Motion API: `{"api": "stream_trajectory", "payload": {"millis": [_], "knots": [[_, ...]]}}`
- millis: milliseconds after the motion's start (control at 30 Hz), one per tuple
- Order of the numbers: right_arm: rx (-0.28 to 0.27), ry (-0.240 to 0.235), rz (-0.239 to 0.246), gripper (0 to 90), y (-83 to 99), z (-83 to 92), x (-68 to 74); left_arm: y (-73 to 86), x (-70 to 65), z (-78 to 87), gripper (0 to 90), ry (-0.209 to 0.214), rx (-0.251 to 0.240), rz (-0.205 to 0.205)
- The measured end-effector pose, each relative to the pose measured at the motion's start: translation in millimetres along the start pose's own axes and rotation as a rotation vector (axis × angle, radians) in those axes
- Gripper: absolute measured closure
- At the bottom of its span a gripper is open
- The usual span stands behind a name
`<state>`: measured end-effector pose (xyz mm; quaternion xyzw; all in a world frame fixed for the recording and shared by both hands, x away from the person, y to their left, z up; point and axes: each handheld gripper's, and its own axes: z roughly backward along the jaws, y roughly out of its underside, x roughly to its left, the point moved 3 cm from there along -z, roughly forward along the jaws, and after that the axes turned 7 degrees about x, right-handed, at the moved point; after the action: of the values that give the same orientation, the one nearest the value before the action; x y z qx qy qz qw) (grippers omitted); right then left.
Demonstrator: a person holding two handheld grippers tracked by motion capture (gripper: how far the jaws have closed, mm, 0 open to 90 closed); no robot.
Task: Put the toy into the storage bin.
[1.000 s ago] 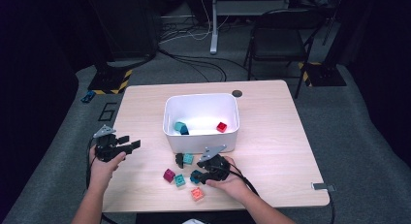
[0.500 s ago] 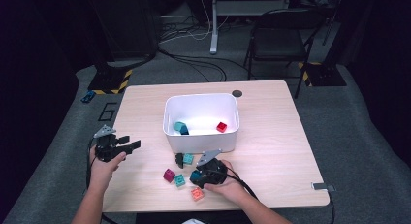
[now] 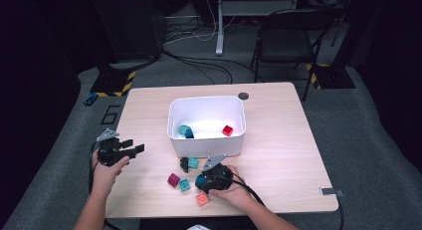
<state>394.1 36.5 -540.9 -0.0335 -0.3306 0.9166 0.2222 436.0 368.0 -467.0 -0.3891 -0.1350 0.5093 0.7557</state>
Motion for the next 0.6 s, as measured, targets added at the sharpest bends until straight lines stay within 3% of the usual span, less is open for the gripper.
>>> {"api": "stream_trajectory", "payload": {"millis": [433,600], "knots": [[-0.001,0.024,0.034,48.3,-0.5,0.7,-0.3,0.4,0.8,-1.1,36.4,0.000,0.000,0.003],[-0.005,0.017,0.023,48.3,-1.3,3.1,1.0,0.5,0.6,-0.9,36.4,0.001,-0.001,0.005]]}}
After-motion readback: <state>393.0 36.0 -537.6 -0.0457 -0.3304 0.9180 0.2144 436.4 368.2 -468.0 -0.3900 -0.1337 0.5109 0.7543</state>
